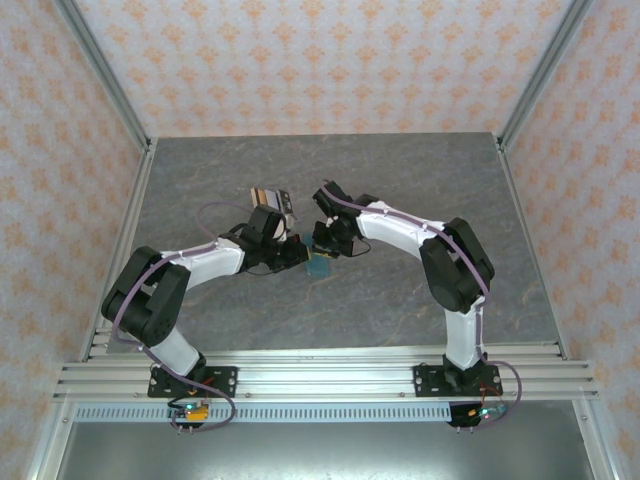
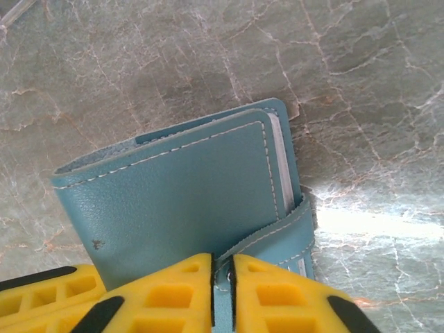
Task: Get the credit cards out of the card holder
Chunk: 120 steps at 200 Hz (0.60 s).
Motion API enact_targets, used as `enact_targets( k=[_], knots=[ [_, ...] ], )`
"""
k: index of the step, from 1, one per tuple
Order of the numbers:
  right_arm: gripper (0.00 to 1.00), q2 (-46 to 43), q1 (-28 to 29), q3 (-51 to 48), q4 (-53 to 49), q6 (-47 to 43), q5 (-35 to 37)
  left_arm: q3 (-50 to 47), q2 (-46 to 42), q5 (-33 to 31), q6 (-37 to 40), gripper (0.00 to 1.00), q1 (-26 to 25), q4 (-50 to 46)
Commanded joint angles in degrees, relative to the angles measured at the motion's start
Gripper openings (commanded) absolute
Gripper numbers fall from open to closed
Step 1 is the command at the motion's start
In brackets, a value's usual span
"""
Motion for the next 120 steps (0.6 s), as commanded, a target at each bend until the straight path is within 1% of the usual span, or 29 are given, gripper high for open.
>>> enact_targets(
  k=[1,45,72,95,101,108,120],
  knots=[
    [0.1,0.64,-0.38,0.76,-7.52,-2.07,7.15,-0.57,0.23,-4.25,-1.11,0.0,0.32,-0.67],
    [0.0,0.92,-0.39,0.65,-8.69,-2.79,9.61,0.02,0.59,-4.11,-1.05,0.0,0.37,-1.3],
    [0.0,1.09,-0.37,0.98,-9.59,-3.04,10.55,0.24,0.55,-3.66,-0.85,0.0,0.45,-1.48],
    [0.0,-0.19,-0.39,1.31,-6.91,-3.0,7.37,0.42,0.46,-2.78,-0.11,0.0,0.37,-1.29],
    [0.04,-0.67,-0.39,1.43,-6.05,-2.69,6.47,0.33,0.49,-2.55,0.07,0.0,0.41,-1.15],
    [0.11,-1.03,-0.33,1.79,-5.08,-2.17,5.62,0.33,0.44,-2.32,0.2,0.0,0.42,-1.05],
    [0.28,-1.26,-0.39,2.61,-4.5,-0.88,4.9,0.27,0.33,-1.94,0.46,0.0,0.41,-0.78]
  ],
)
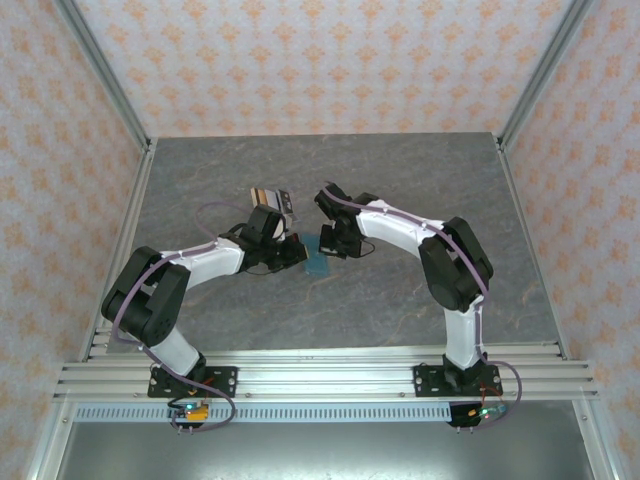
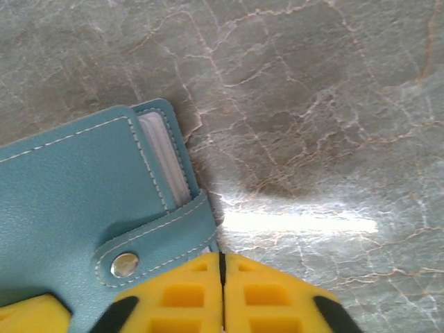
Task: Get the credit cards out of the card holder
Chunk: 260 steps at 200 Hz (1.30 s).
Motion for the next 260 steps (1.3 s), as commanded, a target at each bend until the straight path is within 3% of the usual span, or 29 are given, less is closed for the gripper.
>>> enact_targets(
  k=[1,11,19,44,91,182,246,260],
  knots=[
    [0.29,-1.81,-0.07,1.87,1.18,1.32,-1.26,0.19,0.24,-0.57,1.49,0.0,0.36,-0.39],
    [0.44,-1.49,-0.14,2.67,1.34,2.79,-1.69,0.09,0.03,-0.31,1.76,0.0,0.35,-0.2],
    [0.48,-0.98,-0.13,3.18,1.64,4.01,-1.98,-0.02,-0.2,-0.06,1.92,0.0,0.33,-0.06],
    [0.52,1.06,-0.15,4.37,2.41,7.09,-4.25,0.01,-0.6,0.36,2.53,0.0,0.33,0.11],
    [0.51,3.48,-0.05,4.85,1.26,7.75,-5.66,-0.05,-0.86,0.98,3.08,0.0,0.32,0.86],
    [0.27,1.3,0.81,-0.7,-1.31,6.87,-2.43,-1.27,-2.57,-3.19,3.17,0.0,0.36,1.56],
    [0.0,1.58,0.99,-1.14,-4.07,5.16,0.01,-1.39,-2.75,-4.71,2.99,0.0,0.35,1.17],
    [0.0,1.27,0.99,-1.71,-4.67,4.87,0.65,-1.43,-2.88,-5.41,2.9,0.0,0.3,0.86]
  ],
)
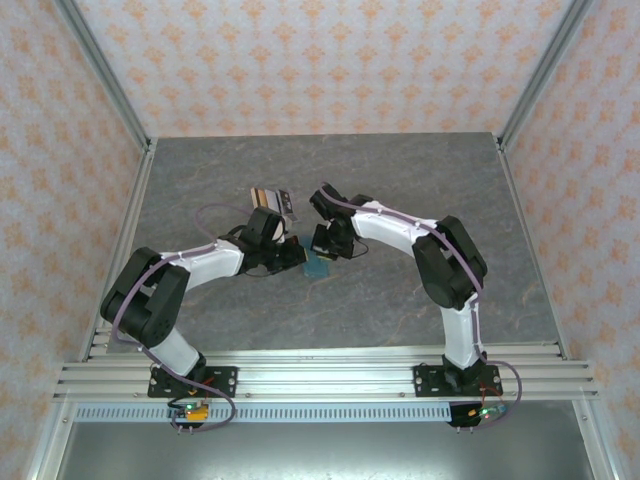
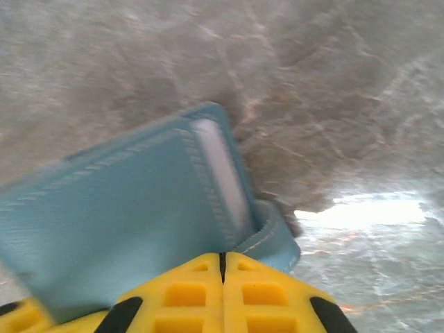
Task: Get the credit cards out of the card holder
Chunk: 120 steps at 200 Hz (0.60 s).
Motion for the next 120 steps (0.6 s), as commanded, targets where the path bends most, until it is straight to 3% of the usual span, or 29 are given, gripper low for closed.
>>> enact_targets(
  k=[1,48,72,91,120],
  knots=[
    [0.0,-0.87,0.11,-2.32,-6.74,-1.08,4.08,-0.31,-2.29,-4.7,1.39,0.0,0.34,0.55],
    [0.0,-3.91,-0.36,-4.66,-7.1,-1.69,8.55,0.31,-1.7,-3.93,1.85,0.0,0.41,-0.76],
    [0.2,-5.16,-0.52,-4.54,-4.79,-3.13,8.77,1.08,-1.15,-3.07,2.61,0.0,0.34,-2.36],
    [0.29,-4.17,-0.59,-3.49,-3.75,-4.52,7.59,1.99,-1.14,-4.04,3.24,0.13,0.36,-4.85],
    [0.31,-2.05,-0.59,-1.37,-4.96,-6.85,9.51,3.19,-2.22,-6.97,3.94,0.4,0.49,-8.46]
  ],
)
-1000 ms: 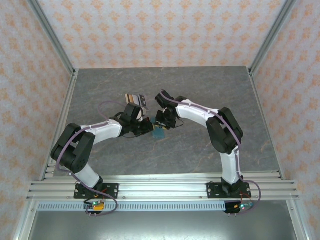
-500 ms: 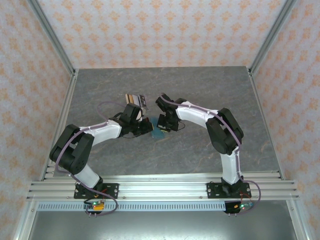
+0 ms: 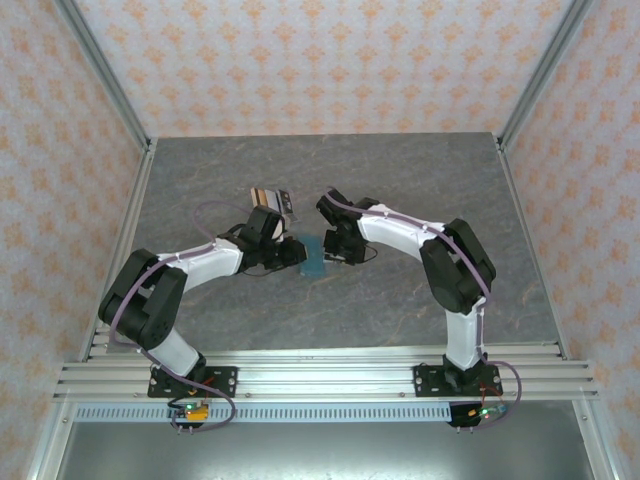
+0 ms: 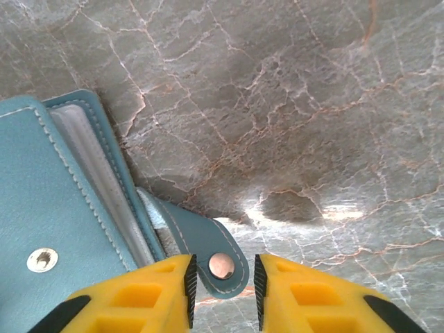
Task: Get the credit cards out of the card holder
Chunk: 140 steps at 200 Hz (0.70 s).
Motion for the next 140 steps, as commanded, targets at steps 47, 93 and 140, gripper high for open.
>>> enact_targets(
  k=[47,93,140],
  knots=[
    [0.34,2.32,-0.15,3.63,-2.08,-7.9,3.41,2.42,-3.3,-8.91,1.46,0.61,1.51,-8.95],
    [0.41,2.91,0.26,4.73,-3.02,-21.11,2.22,2.06,-4.88,-12.55,1.44,0.79,2.1,-11.46],
    [0.4,3.95,0.33,6.38,-3.98,-26.43,4.56,1.07,-6.15,-14.33,0.93,0.9,3.16,-12.1]
  ],
)
